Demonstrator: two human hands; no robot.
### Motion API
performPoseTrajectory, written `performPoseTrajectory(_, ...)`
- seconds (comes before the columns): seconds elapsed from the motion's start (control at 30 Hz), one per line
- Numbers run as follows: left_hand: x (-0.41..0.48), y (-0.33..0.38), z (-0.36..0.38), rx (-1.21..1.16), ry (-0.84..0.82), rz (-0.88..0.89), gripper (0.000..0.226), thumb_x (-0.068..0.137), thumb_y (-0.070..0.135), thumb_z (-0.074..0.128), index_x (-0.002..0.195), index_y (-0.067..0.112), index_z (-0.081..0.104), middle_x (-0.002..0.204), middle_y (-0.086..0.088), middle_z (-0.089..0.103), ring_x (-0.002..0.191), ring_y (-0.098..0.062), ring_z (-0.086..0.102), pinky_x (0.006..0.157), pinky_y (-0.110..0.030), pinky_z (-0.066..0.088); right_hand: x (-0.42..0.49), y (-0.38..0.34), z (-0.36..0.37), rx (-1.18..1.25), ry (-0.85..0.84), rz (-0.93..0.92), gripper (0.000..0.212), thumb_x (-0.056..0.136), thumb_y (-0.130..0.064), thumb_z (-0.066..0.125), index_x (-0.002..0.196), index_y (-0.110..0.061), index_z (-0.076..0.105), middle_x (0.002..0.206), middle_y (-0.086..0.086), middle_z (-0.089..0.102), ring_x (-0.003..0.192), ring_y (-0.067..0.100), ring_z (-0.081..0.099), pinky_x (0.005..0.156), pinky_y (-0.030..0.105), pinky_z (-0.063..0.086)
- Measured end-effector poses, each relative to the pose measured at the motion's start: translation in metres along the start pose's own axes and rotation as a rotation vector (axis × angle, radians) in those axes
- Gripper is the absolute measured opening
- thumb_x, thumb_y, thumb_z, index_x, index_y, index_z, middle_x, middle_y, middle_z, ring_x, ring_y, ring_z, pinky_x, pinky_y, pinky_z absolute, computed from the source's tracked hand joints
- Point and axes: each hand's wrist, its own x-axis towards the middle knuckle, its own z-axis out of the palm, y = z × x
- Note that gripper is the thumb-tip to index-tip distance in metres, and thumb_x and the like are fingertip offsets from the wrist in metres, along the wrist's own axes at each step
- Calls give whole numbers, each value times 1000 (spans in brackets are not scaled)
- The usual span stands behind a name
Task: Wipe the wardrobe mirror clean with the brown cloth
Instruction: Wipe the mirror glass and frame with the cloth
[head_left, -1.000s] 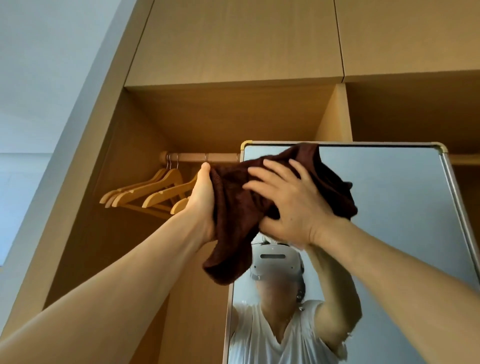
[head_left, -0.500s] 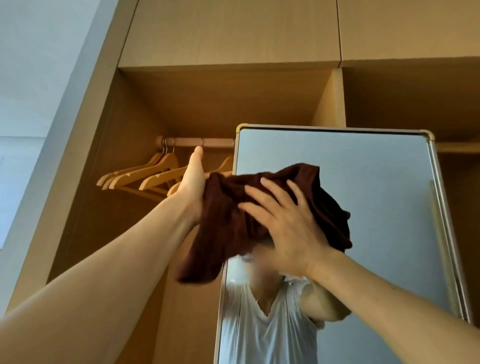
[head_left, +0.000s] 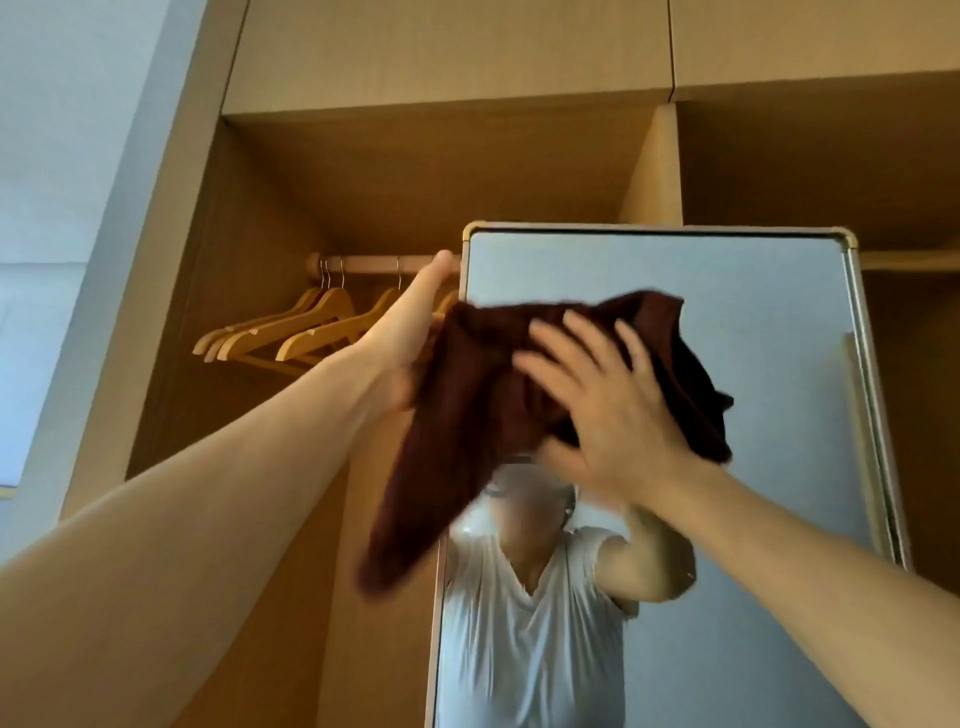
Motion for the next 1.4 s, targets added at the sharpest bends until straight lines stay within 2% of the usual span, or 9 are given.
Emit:
performPoseTrajectory(0.17, -10, 1, 25, 208, 157, 66, 86, 80, 68, 55, 144, 13, 35, 147, -13, 41, 129, -35, 43, 105, -51, 37, -85, 17, 3, 23, -51, -261, 65, 73, -52, 64, 132, -26, 54, 146, 2, 42, 139, 28, 28, 111, 58, 17)
performPoseTrajectory(0.3, -17, 2, 55, 772, 395, 449, 76, 88, 50, 58, 149, 19, 24, 151, -8, 31, 132, -28, 37, 104, -45, 38, -75, 42, -12, -64, -75, -131, 65, 72, -52, 52, 130, -22, 56, 144, 5, 44, 135, 33, 35, 107, 61, 23)
performPoseTrajectory(0.4, -24, -12, 96, 1029, 368, 829, 59, 90, 29, 54, 144, 14, 36, 149, -9, 33, 137, -27, 28, 111, -39, 26, -61, 58, -20, -85, -56, -9, 67, 74, -54, 45, 130, -19, 55, 144, 7, 45, 135, 34, 37, 107, 62, 23)
performPoseTrajectory(0.47, -25, -31, 122, 1190, 279, 893, 48, 89, 21, 49, 136, 12, 45, 143, -9, 40, 134, -28, 32, 110, -37, 25, -48, 72, -26, -78, -72, 77, 71, 75, -56, 39, 136, -21, 49, 148, 4, 39, 139, 30, 28, 111, 58, 16)
performPoseTrajectory(0.57, -15, -52, 146, 1463, 261, 915, 55, 93, 25, 41, 145, 14, 31, 154, -6, 27, 144, -25, 15, 118, -41, 11, -34, 94, -34, -61, -65, 173, 74, 78, -59, 27, 142, -24, 38, 153, -2, 28, 143, 23, 16, 115, 51, 7)
performPoseTrajectory(0.7, 0, -70, 145, 1521, 307, 929, 61, 97, 37, 29, 152, 15, 15, 160, -3, 11, 147, -20, 0, 119, -43, 0, -43, 99, -32, -40, -32, 197, 72, 81, -57, 24, 142, -22, 38, 154, -1, 26, 144, 23, 15, 115, 52, 8)
performPoseTrajectory(1.03, 2, -130, 134, 1642, 220, 1260, 63, 92, 44, 38, 145, 8, 37, 152, -13, 34, 143, -29, 25, 114, -54, 23, -113, 98, -20, -92, -25, 53, 72, 74, -51, 61, 135, -16, 48, 150, 8, 35, 139, 33, 28, 111, 59, 18)
performPoseTrajectory(1.2, 32, -68, 159, 1672, 315, 1177, 68, 92, 48, 25, 149, 12, 28, 156, -8, 26, 146, -25, 17, 117, -48, 14, -55, 148, -44, -78, -108, 131, 77, 75, -52, 44, 144, -21, 33, 157, 0, 18, 144, 23, 10, 114, 51, 7)
performPoseTrajectory(1.4, 31, -84, 166, 1640, 304, 1224, 67, 93, 46, 25, 151, 12, 23, 158, -7, 22, 147, -23, 12, 118, -49, 11, -77, 143, -36, -72, -34, 159, 72, 79, -47, 48, 145, -21, 32, 156, 3, 20, 144, 27, 12, 113, 54, 7)
